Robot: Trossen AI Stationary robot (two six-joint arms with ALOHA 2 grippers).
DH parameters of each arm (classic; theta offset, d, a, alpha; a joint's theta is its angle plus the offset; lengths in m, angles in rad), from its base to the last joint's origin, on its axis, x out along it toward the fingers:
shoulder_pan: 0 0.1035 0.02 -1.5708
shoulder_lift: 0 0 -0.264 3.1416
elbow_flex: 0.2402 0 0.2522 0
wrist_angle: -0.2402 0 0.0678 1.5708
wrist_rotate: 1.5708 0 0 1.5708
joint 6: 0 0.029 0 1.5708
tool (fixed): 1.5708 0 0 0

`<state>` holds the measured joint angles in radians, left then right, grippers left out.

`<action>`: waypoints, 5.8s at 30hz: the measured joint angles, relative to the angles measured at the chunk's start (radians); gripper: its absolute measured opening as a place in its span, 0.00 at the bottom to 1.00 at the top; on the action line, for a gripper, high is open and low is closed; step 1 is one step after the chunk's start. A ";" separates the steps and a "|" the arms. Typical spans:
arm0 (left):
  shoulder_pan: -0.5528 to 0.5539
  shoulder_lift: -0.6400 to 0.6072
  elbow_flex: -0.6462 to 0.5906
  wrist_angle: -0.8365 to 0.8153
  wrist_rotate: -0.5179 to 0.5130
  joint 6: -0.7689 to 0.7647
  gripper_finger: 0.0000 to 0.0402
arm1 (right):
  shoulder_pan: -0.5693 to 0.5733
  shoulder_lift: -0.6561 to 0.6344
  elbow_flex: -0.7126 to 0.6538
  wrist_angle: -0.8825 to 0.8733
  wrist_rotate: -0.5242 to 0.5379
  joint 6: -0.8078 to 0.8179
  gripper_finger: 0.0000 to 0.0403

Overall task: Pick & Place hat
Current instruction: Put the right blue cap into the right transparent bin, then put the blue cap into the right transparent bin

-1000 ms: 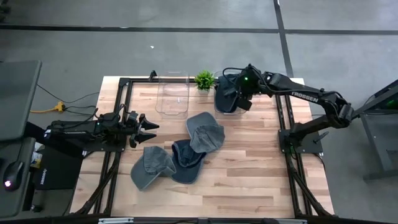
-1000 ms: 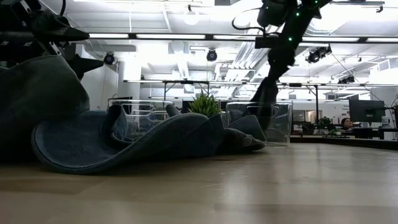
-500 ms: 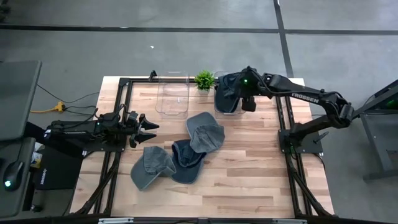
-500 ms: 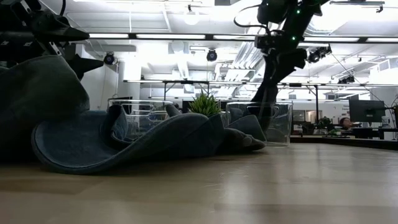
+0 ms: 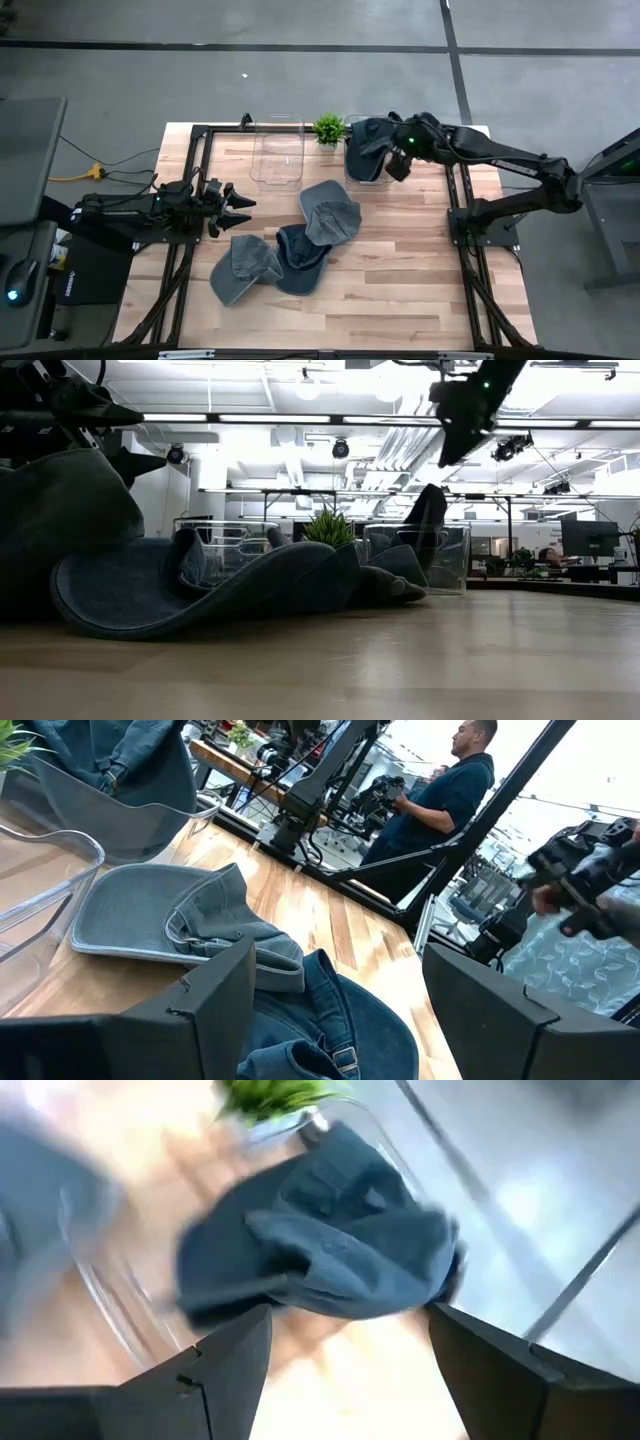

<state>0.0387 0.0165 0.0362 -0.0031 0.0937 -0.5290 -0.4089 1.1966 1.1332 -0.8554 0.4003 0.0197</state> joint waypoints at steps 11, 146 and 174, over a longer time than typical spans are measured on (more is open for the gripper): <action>0.000 0.000 0.000 0.000 0.000 0.000 0.66 | -0.059 0.006 -0.002 0.014 -0.150 0.730 0.39; 0.000 0.000 0.000 0.000 0.000 0.000 0.66 | 0.682 0.670 0.087 0.556 -0.228 1.656 0.70; 0.000 0.000 0.000 -0.001 0.001 0.000 0.66 | 0.650 0.816 0.177 0.537 -0.340 1.708 0.63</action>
<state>0.0387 0.0166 0.0364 -0.0044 0.0944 -0.5289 0.2413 2.0129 1.3105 -0.3181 0.0600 1.7278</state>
